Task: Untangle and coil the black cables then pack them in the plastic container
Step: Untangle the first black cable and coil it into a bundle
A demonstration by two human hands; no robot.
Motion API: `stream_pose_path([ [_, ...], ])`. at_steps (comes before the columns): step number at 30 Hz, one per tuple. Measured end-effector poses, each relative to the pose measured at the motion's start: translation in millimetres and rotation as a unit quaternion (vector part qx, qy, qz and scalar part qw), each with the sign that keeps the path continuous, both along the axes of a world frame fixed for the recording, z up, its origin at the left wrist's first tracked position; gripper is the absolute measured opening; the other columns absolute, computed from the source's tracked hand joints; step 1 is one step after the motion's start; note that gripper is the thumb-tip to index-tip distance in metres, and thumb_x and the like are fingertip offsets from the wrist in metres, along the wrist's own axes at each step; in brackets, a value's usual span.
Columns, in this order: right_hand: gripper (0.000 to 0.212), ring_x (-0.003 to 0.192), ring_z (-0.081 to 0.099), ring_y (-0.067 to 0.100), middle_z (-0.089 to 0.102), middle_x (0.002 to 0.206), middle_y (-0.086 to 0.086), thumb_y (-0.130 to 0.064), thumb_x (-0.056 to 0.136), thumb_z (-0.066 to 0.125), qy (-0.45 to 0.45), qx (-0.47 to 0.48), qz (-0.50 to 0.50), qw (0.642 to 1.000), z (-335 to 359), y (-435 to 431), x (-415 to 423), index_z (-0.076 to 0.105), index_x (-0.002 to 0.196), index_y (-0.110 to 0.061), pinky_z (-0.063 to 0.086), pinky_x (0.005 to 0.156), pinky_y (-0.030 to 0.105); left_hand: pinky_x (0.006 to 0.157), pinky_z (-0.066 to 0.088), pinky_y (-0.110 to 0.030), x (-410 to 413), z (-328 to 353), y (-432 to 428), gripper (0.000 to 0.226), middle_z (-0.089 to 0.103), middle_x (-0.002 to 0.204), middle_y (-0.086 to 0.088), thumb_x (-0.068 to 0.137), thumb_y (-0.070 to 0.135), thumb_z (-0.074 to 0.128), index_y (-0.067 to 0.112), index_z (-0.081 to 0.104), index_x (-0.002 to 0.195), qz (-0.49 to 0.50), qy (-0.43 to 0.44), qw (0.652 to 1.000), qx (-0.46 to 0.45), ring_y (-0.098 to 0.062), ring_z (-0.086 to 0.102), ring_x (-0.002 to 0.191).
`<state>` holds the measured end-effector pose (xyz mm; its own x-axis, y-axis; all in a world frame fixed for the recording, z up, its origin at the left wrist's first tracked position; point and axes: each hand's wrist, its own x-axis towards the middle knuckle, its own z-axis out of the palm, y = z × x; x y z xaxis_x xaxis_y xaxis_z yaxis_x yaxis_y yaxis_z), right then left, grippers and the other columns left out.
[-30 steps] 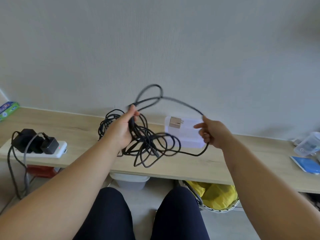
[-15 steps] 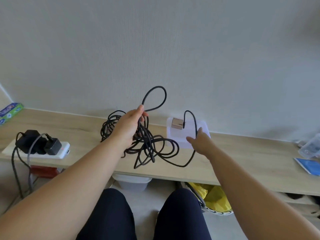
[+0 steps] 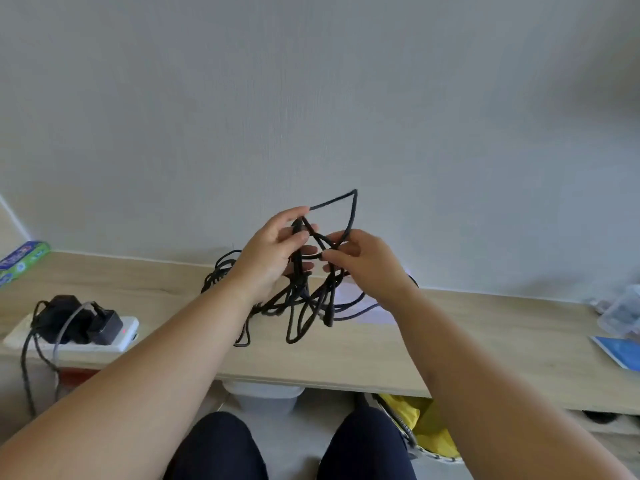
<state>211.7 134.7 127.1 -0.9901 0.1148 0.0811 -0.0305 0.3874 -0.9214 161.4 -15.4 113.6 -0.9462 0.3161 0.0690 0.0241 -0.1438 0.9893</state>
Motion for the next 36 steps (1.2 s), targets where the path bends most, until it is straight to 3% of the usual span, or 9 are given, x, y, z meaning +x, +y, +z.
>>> stream_pose_path([
  [3, 0.008, 0.071, 0.070, 0.020, 0.070, 0.078, 0.007, -0.006, 0.090, 0.060, 0.007, -0.132, -0.075, 0.988, -1, 15, -3, 0.058, 0.094, -0.012, 0.057, 0.074, 0.029, 0.067, 0.059, -0.036, -7, 4, -9, 0.029, 0.065, 0.114, -0.002, 0.098, 0.010, 0.048, 0.026, 0.056, 0.120, 0.051, -0.009, 0.999, 0.009, -0.019, 0.068, 0.084],
  [8, 0.003, 0.069, 0.066, 0.018, 0.062, 0.080, 0.011, -0.005, 0.094, 0.053, 0.011, -0.396, -0.198, 0.897, -7, 51, -3, 0.052, 0.097, -0.005, 0.055, 0.060, 0.023, 0.075, 0.059, -0.039, -23, 6, -30, 0.026, 0.065, 0.104, -0.009, 0.100, 0.006, 0.041, 0.014, 0.053, 0.121, 0.116, -0.085, 0.980, 0.136, -0.018, 0.065, 0.069],
  [14, 0.017, 0.094, 0.063, 0.010, 0.067, 0.097, -0.001, -0.019, 0.086, 0.068, -0.044, -0.209, -0.234, 0.948, -19, 66, 3, 0.058, 0.099, -0.016, 0.049, 0.083, 0.038, 0.078, 0.057, -0.041, -24, -13, -39, 0.032, 0.061, 0.097, -0.007, 0.100, -0.001, 0.035, 0.023, 0.044, 0.120, 0.178, -0.053, 0.958, 0.218, -0.015, 0.059, 0.064],
  [18, 0.010, 0.082, 0.064, 0.025, 0.062, 0.077, 0.007, -0.004, 0.090, 0.059, -0.031, -0.404, -0.193, 0.894, -14, 62, 5, 0.053, 0.084, -0.008, 0.055, 0.083, 0.047, 0.079, 0.058, -0.042, -23, -20, -38, 0.032, 0.060, 0.096, -0.008, 0.098, -0.002, 0.039, 0.023, 0.051, 0.113, 0.157, -0.075, 0.945, 0.276, -0.015, 0.056, 0.068],
  [24, 0.020, 0.084, 0.062, 0.031, 0.055, 0.088, 0.012, 0.004, 0.089, 0.058, 0.063, -0.514, -0.175, 0.837, -4, 53, -4, 0.046, 0.100, -0.007, 0.059, 0.066, 0.039, 0.086, 0.052, -0.038, -10, -44, -26, 0.035, 0.056, 0.119, -0.007, 0.094, 0.005, 0.052, 0.017, 0.049, 0.127, 0.041, -0.173, 0.981, -0.076, -0.017, 0.058, 0.088],
  [27, 0.027, 0.082, 0.066, 0.030, 0.058, 0.093, 0.013, 0.005, 0.089, 0.058, 0.066, -0.470, -0.152, 0.867, -6, 45, -3, 0.046, 0.109, -0.007, 0.058, 0.067, 0.037, 0.096, 0.037, -0.028, 3, -37, -17, 0.041, 0.047, 0.132, 0.000, 0.094, 0.028, 0.055, 0.018, 0.049, 0.134, 0.079, -0.021, 0.948, -0.306, -0.018, 0.050, 0.115],
  [29, 0.025, 0.081, 0.068, 0.029, 0.058, 0.094, 0.014, 0.007, 0.090, 0.054, 0.065, -0.466, -0.136, 0.872, -6, 39, -5, 0.045, 0.110, -0.006, 0.058, 0.066, 0.034, 0.092, 0.035, -0.024, 15, -21, -3, 0.042, 0.051, 0.127, 0.006, 0.094, 0.044, 0.051, 0.020, 0.054, 0.129, 0.066, 0.087, 0.944, -0.313, -0.011, 0.049, 0.115],
  [32, 0.022, 0.089, 0.067, 0.032, 0.055, 0.098, 0.015, 0.010, 0.092, 0.049, 0.066, -0.494, -0.112, 0.860, -6, 27, -7, 0.045, 0.106, -0.007, 0.059, 0.070, 0.038, 0.079, 0.039, -0.020, 30, -4, 22, 0.045, 0.061, 0.107, 0.015, 0.085, 0.056, 0.057, 0.024, 0.059, 0.116, -0.063, 0.063, 0.953, -0.291, -0.003, 0.056, 0.098],
  [36, 0.022, 0.090, 0.069, 0.028, 0.063, 0.102, 0.011, 0.005, 0.095, 0.047, 0.059, -0.462, -0.069, 0.882, -2, 28, -6, 0.044, 0.112, -0.008, 0.058, 0.078, 0.046, 0.080, 0.054, -0.033, 24, -6, 34, 0.011, 0.072, 0.088, -0.001, 0.094, 0.022, 0.057, 0.014, 0.064, 0.095, -0.028, 0.013, 0.982, -0.185, -0.017, 0.069, 0.086],
])
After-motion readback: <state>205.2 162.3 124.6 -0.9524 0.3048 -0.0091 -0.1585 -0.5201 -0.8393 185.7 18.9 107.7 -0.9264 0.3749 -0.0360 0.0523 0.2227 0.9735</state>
